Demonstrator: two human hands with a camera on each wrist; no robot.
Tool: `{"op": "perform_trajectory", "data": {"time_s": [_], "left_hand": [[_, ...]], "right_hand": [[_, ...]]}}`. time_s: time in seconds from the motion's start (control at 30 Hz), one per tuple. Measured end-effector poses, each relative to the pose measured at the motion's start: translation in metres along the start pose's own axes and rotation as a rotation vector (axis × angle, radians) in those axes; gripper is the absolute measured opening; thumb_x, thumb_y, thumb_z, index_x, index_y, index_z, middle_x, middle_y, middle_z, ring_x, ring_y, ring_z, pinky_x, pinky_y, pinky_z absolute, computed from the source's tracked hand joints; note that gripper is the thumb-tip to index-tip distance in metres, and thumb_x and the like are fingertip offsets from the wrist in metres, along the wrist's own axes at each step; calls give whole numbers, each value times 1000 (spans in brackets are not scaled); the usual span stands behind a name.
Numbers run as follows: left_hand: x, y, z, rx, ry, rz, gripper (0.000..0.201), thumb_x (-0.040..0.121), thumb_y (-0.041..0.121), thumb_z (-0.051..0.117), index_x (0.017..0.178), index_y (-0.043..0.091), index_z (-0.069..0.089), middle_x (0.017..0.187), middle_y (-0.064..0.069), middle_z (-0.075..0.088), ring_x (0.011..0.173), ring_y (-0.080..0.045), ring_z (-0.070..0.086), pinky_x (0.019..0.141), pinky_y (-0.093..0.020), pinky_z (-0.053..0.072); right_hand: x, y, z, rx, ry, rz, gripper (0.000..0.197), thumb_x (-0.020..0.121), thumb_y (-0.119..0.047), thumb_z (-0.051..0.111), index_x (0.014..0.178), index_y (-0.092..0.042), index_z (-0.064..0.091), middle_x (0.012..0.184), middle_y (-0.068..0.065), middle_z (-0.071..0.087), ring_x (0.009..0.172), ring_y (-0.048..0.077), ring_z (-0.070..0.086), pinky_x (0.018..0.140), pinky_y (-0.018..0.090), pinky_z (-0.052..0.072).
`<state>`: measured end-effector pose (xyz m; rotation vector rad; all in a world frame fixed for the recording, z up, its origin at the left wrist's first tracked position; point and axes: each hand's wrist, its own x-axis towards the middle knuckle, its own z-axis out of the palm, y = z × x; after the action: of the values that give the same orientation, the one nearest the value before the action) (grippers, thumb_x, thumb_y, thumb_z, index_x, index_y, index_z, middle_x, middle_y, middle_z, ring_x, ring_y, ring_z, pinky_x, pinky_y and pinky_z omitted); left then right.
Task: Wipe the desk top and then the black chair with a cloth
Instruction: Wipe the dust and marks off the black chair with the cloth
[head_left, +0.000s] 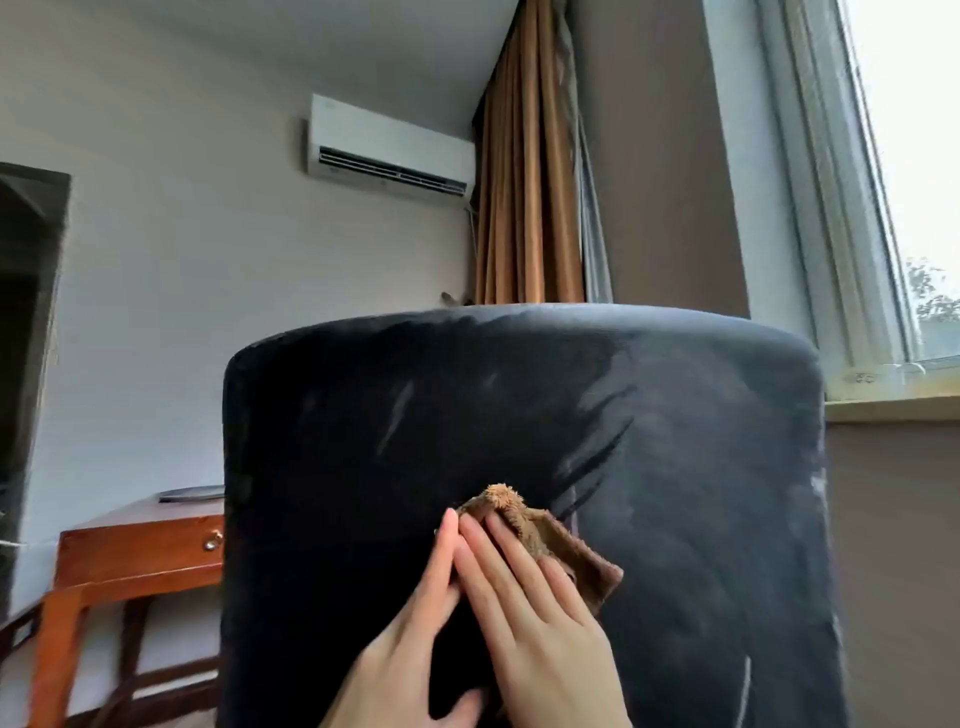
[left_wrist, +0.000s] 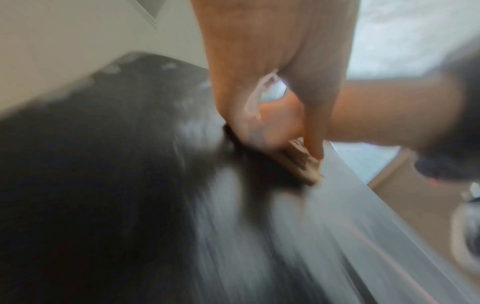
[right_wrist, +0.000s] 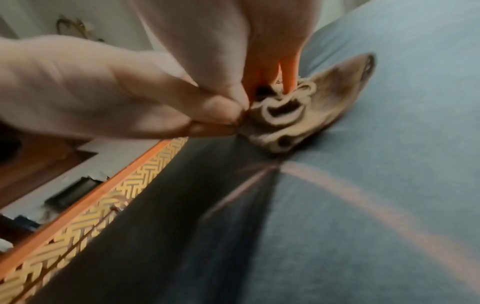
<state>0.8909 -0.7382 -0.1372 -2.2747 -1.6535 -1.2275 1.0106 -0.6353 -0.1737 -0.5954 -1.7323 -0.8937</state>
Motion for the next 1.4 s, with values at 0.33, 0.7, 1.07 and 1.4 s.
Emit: {"op": "perform_trajectory", "data": {"time_s": [0.33, 0.7, 1.07, 1.4], "left_hand": [[92, 41, -84, 864, 403, 389, 117, 57, 52, 81, 150, 34, 13, 159, -7, 9, 146, -17, 4, 117, -40, 9], [132, 53, -41, 915, 464, 438, 131, 31, 64, 83, 146, 34, 28, 144, -15, 37, 137, -27, 26, 111, -55, 19], [137, 58, -32, 913, 495, 432, 131, 30, 52, 90, 145, 31, 32, 140, -16, 38, 135, -31, 30, 109, -58, 18], [135, 61, -33, 892, 510, 402, 132, 27, 47, 92, 145, 29, 34, 136, -17, 40, 133, -31, 33, 108, -61, 18]], "right_hand": [[66, 88, -40, -51, 284, 211, 44, 101, -14, 20, 138, -10, 43, 148, 6, 36, 139, 28, 29, 105, 41, 33], [88, 165, -68, 62, 246, 662, 82, 72, 21, 39, 147, -5, 20, 155, 12, 9, 144, 32, 7, 116, 41, 21], [56, 172, -51, 92, 203, 695, 83, 75, 18, 37, 149, -12, 14, 152, -6, -6, 145, 18, -1, 114, 44, 26], [53, 178, -51, 110, 227, 566, 85, 70, 19, 35, 147, -13, 23, 153, -6, 4, 145, 22, 8, 115, 40, 24]]}}
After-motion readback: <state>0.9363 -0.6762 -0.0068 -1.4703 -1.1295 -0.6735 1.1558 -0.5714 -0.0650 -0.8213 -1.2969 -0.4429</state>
